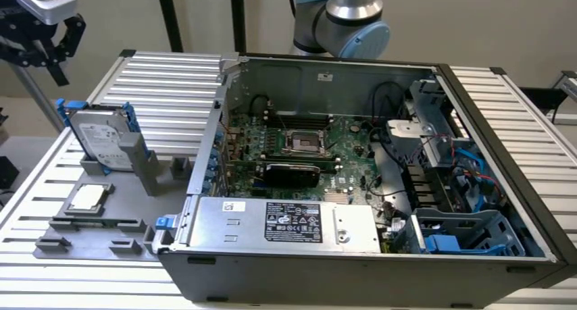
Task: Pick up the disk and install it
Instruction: 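Pick up the disk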
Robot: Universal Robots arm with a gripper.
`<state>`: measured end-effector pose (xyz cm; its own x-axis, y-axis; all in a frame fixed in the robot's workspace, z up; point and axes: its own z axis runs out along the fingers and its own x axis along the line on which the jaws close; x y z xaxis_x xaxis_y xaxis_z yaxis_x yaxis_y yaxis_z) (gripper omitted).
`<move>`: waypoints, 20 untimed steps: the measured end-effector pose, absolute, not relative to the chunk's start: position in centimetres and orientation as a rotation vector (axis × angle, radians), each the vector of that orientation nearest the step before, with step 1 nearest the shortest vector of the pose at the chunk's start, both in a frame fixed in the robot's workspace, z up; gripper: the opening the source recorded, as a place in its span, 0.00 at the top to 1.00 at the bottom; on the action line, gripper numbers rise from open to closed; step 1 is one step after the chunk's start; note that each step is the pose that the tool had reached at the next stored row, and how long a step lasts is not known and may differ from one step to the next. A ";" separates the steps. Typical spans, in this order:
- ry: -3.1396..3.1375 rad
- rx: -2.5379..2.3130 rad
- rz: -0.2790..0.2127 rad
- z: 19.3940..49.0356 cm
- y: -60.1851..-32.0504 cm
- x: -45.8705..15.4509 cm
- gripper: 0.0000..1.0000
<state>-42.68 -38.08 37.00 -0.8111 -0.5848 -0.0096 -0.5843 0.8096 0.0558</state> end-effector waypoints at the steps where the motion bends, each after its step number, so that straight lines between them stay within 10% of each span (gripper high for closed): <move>1: -2.971 0.987 -0.087 37.0 -38.1 -42.7 0.89; 20: -2.822 1.324 -0.061 36.5 -38.1 -42.3 0.89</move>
<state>-42.33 -38.08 36.54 -0.6389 -0.7692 0.0050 -0.7683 0.6385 0.0453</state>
